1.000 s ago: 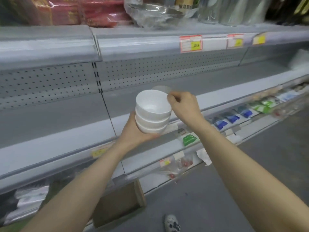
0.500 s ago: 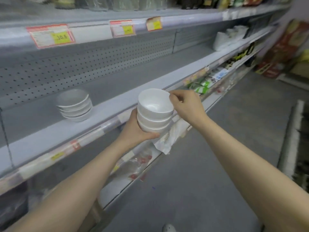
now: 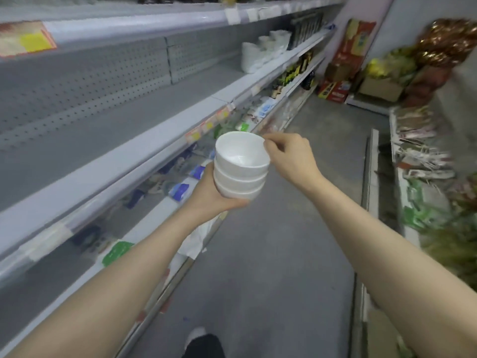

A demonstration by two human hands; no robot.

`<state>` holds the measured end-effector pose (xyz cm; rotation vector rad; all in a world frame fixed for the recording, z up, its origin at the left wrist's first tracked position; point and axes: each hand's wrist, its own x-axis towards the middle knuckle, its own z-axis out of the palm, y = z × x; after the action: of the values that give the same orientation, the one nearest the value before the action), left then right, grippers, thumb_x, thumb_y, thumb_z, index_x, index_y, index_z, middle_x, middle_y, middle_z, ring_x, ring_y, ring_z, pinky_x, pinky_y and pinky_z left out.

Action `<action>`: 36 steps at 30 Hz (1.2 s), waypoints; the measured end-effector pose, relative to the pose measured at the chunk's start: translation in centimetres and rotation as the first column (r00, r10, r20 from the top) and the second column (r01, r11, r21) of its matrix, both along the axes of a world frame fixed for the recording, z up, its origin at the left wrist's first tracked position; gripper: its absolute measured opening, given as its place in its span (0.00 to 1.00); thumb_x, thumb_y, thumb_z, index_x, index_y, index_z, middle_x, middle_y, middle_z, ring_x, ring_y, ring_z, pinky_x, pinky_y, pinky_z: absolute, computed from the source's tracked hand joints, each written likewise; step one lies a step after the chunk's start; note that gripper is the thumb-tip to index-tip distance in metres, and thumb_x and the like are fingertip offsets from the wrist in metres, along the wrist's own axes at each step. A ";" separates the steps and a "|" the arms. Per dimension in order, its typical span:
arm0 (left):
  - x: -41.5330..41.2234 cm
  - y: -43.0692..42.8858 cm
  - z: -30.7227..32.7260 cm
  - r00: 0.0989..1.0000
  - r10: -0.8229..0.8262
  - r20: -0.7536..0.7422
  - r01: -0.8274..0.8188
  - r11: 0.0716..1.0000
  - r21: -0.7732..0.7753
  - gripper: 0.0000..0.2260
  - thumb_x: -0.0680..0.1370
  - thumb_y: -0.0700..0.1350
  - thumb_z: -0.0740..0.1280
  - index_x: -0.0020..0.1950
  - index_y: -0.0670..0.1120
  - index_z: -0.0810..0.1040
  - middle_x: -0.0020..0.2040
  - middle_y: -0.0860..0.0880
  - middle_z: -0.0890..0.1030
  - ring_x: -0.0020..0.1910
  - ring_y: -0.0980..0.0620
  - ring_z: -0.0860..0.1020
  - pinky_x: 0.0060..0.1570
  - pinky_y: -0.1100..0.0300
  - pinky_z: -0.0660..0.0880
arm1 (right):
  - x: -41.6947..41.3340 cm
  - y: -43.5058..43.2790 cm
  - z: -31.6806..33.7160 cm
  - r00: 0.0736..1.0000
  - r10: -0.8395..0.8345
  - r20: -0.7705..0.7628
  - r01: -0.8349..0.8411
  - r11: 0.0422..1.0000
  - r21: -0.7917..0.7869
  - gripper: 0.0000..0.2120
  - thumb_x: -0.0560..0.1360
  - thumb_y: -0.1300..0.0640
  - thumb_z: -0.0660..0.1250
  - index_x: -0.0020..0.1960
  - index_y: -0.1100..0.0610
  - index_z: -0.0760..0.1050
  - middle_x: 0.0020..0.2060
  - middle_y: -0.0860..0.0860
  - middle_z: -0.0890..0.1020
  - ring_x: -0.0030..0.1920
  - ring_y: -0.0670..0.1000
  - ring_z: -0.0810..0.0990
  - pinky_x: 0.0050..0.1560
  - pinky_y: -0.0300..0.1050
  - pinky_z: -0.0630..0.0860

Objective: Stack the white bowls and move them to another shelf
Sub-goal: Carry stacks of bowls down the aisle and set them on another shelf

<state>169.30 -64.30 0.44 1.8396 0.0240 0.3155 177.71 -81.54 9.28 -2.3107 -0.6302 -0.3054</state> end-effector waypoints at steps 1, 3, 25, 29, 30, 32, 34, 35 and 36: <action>1.6 -0.6 0.1 1.000 -0.020 0.004 0.020 1.000 -0.004 0.40 0.58 0.48 0.83 0.65 0.54 0.67 0.60 0.60 0.77 0.57 0.71 0.75 0.50 0.75 0.71 | 1.4 -0.7 -0.1 1.000 -0.025 0.000 0.025 1.000 0.004 0.12 0.73 0.56 0.56 0.40 0.61 0.75 0.33 0.60 0.75 0.37 0.58 0.67 0.40 0.49 0.71; 4.9 -1.9 0.4 0.999 -0.042 -0.001 0.042 0.999 -0.003 0.41 0.56 0.51 0.82 0.65 0.55 0.67 0.60 0.61 0.77 0.57 0.71 0.75 0.50 0.74 0.71 | 4.3 -1.9 -0.3 0.998 -0.066 -0.011 0.066 0.998 0.005 0.12 0.73 0.57 0.57 0.35 0.56 0.75 0.28 0.55 0.72 0.37 0.58 0.66 0.39 0.50 0.69; 45.1 -8.1 1.4 0.954 -0.299 0.031 0.297 0.953 0.053 0.36 0.59 0.38 0.84 0.60 0.57 0.71 0.56 0.60 0.78 0.54 0.71 0.77 0.49 0.74 0.72 | 39.7 -9.5 1.1 0.939 -0.343 -0.035 0.343 0.939 -0.013 0.15 0.75 0.56 0.58 0.46 0.51 0.84 0.37 0.51 0.85 0.42 0.55 0.81 0.47 0.47 0.77; 51.0 -9.4 0.6 0.959 -0.282 0.015 0.282 0.959 0.020 0.38 0.58 0.42 0.83 0.62 0.52 0.69 0.57 0.59 0.78 0.53 0.74 0.75 0.47 0.77 0.70 | 46.3 -10.8 0.2 0.950 -0.309 -0.045 0.309 0.951 -0.010 0.14 0.74 0.56 0.57 0.44 0.54 0.83 0.37 0.54 0.84 0.43 0.58 0.81 0.47 0.49 0.79; 52.5 -9.7 0.4 0.964 -0.267 0.004 0.267 0.964 0.007 0.41 0.57 0.44 0.84 0.65 0.50 0.68 0.59 0.57 0.77 0.55 0.73 0.75 0.48 0.77 0.70 | 48.2 -11.1 -0.1 0.955 -0.294 -0.048 0.294 0.956 -0.008 0.14 0.74 0.55 0.57 0.44 0.55 0.82 0.37 0.55 0.84 0.43 0.58 0.81 0.48 0.51 0.79; 55.4 -10.4 0.1 0.977 -0.214 -0.005 0.214 0.977 -0.010 0.46 0.55 0.51 0.82 0.69 0.49 0.66 0.61 0.57 0.77 0.58 0.70 0.75 0.50 0.77 0.70 | 52.0 -11.4 -0.4 0.966 -0.252 -0.054 0.252 0.968 -0.004 0.15 0.74 0.55 0.57 0.44 0.56 0.82 0.38 0.54 0.85 0.43 0.57 0.82 0.48 0.52 0.80; 58.1 -11.2 0.1 0.986 -0.164 0.003 0.164 0.986 -0.016 0.45 0.53 0.55 0.80 0.67 0.51 0.67 0.60 0.59 0.77 0.58 0.69 0.75 0.48 0.77 0.70 | 55.9 -11.6 -0.4 0.977 -0.207 -0.039 0.207 0.978 -0.016 0.15 0.74 0.54 0.57 0.43 0.55 0.82 0.37 0.52 0.84 0.42 0.56 0.81 0.46 0.51 0.80; 59.3 -11.5 0.3 0.991 -0.137 0.011 0.137 0.990 -0.027 0.43 0.53 0.55 0.80 0.65 0.54 0.67 0.59 0.59 0.77 0.58 0.69 0.76 0.48 0.76 0.70 | 57.7 -11.7 -0.2 0.983 -0.179 -0.035 0.178 0.984 -0.021 0.14 0.75 0.55 0.57 0.42 0.55 0.82 0.35 0.52 0.84 0.40 0.55 0.81 0.44 0.49 0.79; 60.6 -11.8 0.6 0.994 -0.106 0.023 0.107 0.993 -0.039 0.41 0.53 0.55 0.80 0.63 0.56 0.67 0.58 0.60 0.77 0.57 0.69 0.76 0.48 0.76 0.70 | 59.4 -11.6 0.0 0.989 -0.145 -0.034 0.144 0.989 -0.028 0.14 0.75 0.56 0.58 0.40 0.55 0.81 0.33 0.51 0.82 0.38 0.55 0.80 0.40 0.47 0.76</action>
<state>229.89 -76.08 1.01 1.7900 -0.0821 0.2577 237.08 -93.19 9.31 -2.3860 -0.4522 -0.3243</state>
